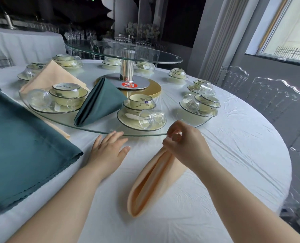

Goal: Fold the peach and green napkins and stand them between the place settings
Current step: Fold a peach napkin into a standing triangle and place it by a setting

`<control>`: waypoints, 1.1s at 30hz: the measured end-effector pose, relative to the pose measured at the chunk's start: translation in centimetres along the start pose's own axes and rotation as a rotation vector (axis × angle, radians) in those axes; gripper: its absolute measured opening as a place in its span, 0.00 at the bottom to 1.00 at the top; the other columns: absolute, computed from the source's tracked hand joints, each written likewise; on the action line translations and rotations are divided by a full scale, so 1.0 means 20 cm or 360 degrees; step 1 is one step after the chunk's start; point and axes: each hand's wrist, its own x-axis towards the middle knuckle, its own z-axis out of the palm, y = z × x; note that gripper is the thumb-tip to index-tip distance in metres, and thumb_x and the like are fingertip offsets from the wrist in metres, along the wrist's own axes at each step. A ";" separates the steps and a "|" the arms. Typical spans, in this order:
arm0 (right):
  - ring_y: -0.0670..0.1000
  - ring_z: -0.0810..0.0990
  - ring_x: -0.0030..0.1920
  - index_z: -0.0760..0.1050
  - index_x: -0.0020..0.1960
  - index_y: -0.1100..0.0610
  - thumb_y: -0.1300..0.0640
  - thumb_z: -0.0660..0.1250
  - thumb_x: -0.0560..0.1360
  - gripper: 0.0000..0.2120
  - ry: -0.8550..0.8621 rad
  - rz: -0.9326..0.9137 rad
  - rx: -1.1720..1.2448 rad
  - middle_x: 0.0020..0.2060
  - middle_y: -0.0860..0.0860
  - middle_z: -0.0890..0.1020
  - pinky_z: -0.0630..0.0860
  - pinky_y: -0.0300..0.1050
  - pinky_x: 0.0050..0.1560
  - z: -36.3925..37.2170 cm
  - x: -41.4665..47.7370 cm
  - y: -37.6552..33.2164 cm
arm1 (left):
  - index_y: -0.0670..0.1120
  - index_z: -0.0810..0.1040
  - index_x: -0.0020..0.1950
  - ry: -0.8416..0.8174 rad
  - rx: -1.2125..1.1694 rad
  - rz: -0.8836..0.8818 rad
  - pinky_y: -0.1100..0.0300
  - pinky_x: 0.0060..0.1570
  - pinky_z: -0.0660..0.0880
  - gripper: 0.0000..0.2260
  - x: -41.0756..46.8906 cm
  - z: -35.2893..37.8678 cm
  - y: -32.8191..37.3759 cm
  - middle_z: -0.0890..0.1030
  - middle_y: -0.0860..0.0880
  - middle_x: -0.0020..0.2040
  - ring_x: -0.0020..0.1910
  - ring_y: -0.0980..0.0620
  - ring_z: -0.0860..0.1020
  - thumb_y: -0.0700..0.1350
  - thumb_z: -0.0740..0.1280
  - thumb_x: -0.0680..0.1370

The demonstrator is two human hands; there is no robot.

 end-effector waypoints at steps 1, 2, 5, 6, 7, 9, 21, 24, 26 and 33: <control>0.49 0.75 0.42 0.70 0.41 0.52 0.60 0.65 0.68 0.05 -0.0006 -0.0011 0.0023 0.32 0.42 0.73 0.67 0.40 0.38 -0.01 0.00 0.00 | 0.53 0.61 0.72 -0.0004 -0.0004 -0.0011 0.58 0.71 0.42 0.19 0.00 0.00 0.00 0.52 0.57 0.75 0.74 0.58 0.47 0.52 0.50 0.81; 0.49 0.76 0.42 0.70 0.40 0.52 0.62 0.64 0.68 0.06 -0.0013 -0.0030 0.0048 0.33 0.42 0.73 0.67 0.39 0.37 -0.01 0.01 0.00 | 0.53 0.61 0.72 -0.0011 -0.0004 -0.0021 0.58 0.71 0.42 0.19 -0.01 -0.01 -0.01 0.52 0.56 0.75 0.74 0.58 0.47 0.52 0.50 0.81; 0.44 0.75 0.37 0.70 0.36 0.52 0.68 0.63 0.67 0.11 -0.0006 -0.0094 0.0136 0.33 0.42 0.74 0.64 0.28 0.32 -0.07 0.03 0.02 | 0.53 0.60 0.72 -0.0012 0.0022 -0.0061 0.56 0.71 0.41 0.19 -0.01 -0.01 0.00 0.52 0.55 0.76 0.74 0.57 0.46 0.53 0.49 0.81; 0.40 0.74 0.33 0.69 0.35 0.51 0.69 0.62 0.67 0.13 0.0003 -0.0108 0.0171 0.33 0.42 0.74 0.65 0.27 0.32 -0.10 0.04 0.03 | 0.53 0.60 0.72 -0.0008 0.0037 -0.0079 0.56 0.71 0.40 0.19 -0.02 -0.01 0.00 0.52 0.55 0.76 0.74 0.57 0.46 0.53 0.49 0.81; 0.37 0.74 0.31 0.70 0.36 0.52 0.71 0.61 0.67 0.13 0.0007 -0.0124 0.0202 0.34 0.42 0.74 0.65 0.27 0.31 -0.13 0.06 0.04 | 0.52 0.59 0.73 0.0007 0.0056 -0.0092 0.56 0.71 0.39 0.20 -0.02 -0.01 0.00 0.52 0.55 0.76 0.74 0.56 0.45 0.52 0.49 0.81; 0.32 0.73 0.28 0.73 0.40 0.56 0.72 0.60 0.67 0.12 0.0038 -0.0168 0.0213 0.34 0.41 0.74 0.65 0.25 0.30 -0.20 0.09 0.04 | 0.52 0.56 0.74 0.0053 0.0094 -0.0051 0.56 0.70 0.38 0.20 -0.02 -0.01 0.02 0.51 0.54 0.76 0.75 0.56 0.45 0.52 0.49 0.82; 0.47 0.69 0.41 0.74 0.53 0.62 0.70 0.54 0.72 0.15 0.0263 -0.0275 -0.0199 0.43 0.47 0.72 0.60 0.35 0.35 -0.18 0.54 0.14 | 0.53 0.46 0.75 -0.0033 0.0179 0.0133 0.57 0.70 0.35 0.31 0.01 0.05 0.03 0.42 0.57 0.76 0.74 0.59 0.41 0.61 0.33 0.73; 0.49 0.69 0.46 0.73 0.56 0.61 0.69 0.53 0.73 0.16 0.0229 -0.0309 -0.0338 0.47 0.48 0.71 0.58 0.34 0.38 -0.12 0.69 0.17 | 0.55 0.46 0.75 -0.0006 0.0140 0.0164 0.59 0.68 0.32 0.45 0.03 0.06 0.01 0.43 0.59 0.75 0.73 0.60 0.41 0.61 0.26 0.58; 0.52 0.72 0.52 0.72 0.57 0.60 0.69 0.52 0.73 0.17 0.0239 -0.0320 -0.0366 0.53 0.51 0.75 0.60 0.36 0.41 -0.08 0.79 0.18 | 0.56 0.46 0.75 0.0029 0.0125 0.0186 0.60 0.65 0.31 0.45 0.05 0.06 0.01 0.43 0.60 0.75 0.73 0.61 0.41 0.60 0.26 0.57; 0.55 0.72 0.59 0.72 0.58 0.62 0.69 0.51 0.74 0.17 0.0348 -0.0305 -0.0352 0.58 0.57 0.75 0.63 0.37 0.48 0.06 1.00 0.20 | 0.50 0.71 0.67 0.0071 0.0209 0.0222 0.57 0.63 0.50 0.32 0.06 0.07 0.00 0.71 0.53 0.67 0.67 0.56 0.59 0.60 0.43 0.69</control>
